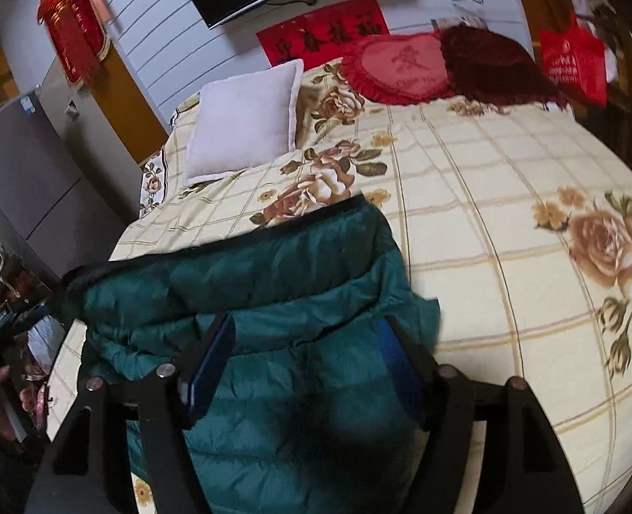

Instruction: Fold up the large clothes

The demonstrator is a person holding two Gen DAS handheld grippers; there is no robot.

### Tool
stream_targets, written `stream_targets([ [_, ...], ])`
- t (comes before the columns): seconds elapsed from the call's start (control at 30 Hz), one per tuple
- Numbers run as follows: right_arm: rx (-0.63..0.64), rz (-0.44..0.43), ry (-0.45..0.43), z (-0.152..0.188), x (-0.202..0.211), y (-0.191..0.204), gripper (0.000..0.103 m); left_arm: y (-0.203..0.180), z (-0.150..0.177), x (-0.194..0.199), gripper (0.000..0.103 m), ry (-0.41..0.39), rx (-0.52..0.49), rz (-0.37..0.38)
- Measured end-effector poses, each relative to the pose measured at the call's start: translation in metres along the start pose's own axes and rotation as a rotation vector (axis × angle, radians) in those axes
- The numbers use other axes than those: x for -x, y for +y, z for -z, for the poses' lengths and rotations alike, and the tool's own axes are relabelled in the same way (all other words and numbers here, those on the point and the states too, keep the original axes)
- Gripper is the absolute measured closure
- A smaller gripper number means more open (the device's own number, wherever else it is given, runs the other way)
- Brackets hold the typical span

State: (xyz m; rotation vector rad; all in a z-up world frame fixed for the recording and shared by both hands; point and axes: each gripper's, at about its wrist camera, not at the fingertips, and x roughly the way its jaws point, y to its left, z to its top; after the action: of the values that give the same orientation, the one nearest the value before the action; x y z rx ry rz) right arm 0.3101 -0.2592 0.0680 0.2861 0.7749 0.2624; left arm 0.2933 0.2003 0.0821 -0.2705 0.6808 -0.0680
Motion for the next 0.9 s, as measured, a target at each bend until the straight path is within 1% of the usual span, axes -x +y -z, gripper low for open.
stream_targets([
  [0.07,0.018,0.017,0.015,-0.004,-0.011,0.009,0.031,-0.015,0.000,-0.016,0.022,0.026,-0.057,-0.027],
  [0.13,0.039,0.030,0.050,-0.007,-0.029,0.021,0.031,-0.027,0.002,-0.038,0.022,0.068,-0.107,-0.077],
  [0.17,0.054,0.039,0.069,-0.007,-0.039,0.027,0.031,-0.032,0.004,-0.052,0.022,0.096,-0.138,-0.118],
  [0.23,0.096,0.067,0.114,-0.005,-0.060,0.039,0.031,-0.037,0.011,-0.071,0.022,0.117,-0.183,-0.174],
  [0.3,0.156,0.105,0.169,-0.001,-0.084,0.046,0.031,-0.038,0.018,-0.089,0.022,0.132,-0.213,-0.205],
  [0.33,0.197,0.143,0.200,0.002,-0.099,0.046,0.031,-0.038,0.023,-0.098,0.022,0.146,-0.218,-0.208],
  [0.37,0.235,0.176,0.212,0.005,-0.109,0.045,0.031,-0.036,0.029,-0.109,0.022,0.170,-0.216,-0.205],
  [0.43,0.289,0.209,0.205,0.010,-0.120,0.041,0.030,-0.031,0.039,-0.128,0.022,0.210,-0.199,-0.210],
  [0.5,0.299,0.214,0.183,0.011,-0.127,0.031,0.026,-0.027,0.044,-0.141,0.022,0.218,-0.174,-0.211],
  [0.53,0.298,0.226,0.171,0.011,-0.132,0.026,0.022,-0.028,0.045,-0.145,0.022,0.215,-0.167,-0.213],
  [0.6,0.258,0.222,0.165,0.008,-0.143,0.009,0.016,-0.028,0.047,-0.156,0.022,0.206,-0.153,-0.228],
  [0.63,0.216,0.207,0.165,0.003,-0.150,0.000,0.015,-0.029,0.048,-0.163,0.022,0.204,-0.152,-0.237],
  [0.7,0.196,0.202,0.173,-0.003,-0.159,-0.007,0.013,-0.030,0.048,-0.175,0.022,0.194,-0.153,-0.257],
  [0.77,0.192,0.206,0.185,-0.007,-0.166,-0.012,0.012,-0.030,0.046,-0.186,0.022,0.205,-0.150,-0.274],
  [0.83,0.173,0.190,0.197,-0.009,-0.171,-0.017,0.010,-0.026,0.041,-0.193,0.022,0.229,-0.139,-0.262],
  [0.9,0.168,0.183,0.192,-0.009,-0.170,-0.018,0.010,-0.022,0.041,-0.192,0.022,0.234,-0.122,-0.239],
])
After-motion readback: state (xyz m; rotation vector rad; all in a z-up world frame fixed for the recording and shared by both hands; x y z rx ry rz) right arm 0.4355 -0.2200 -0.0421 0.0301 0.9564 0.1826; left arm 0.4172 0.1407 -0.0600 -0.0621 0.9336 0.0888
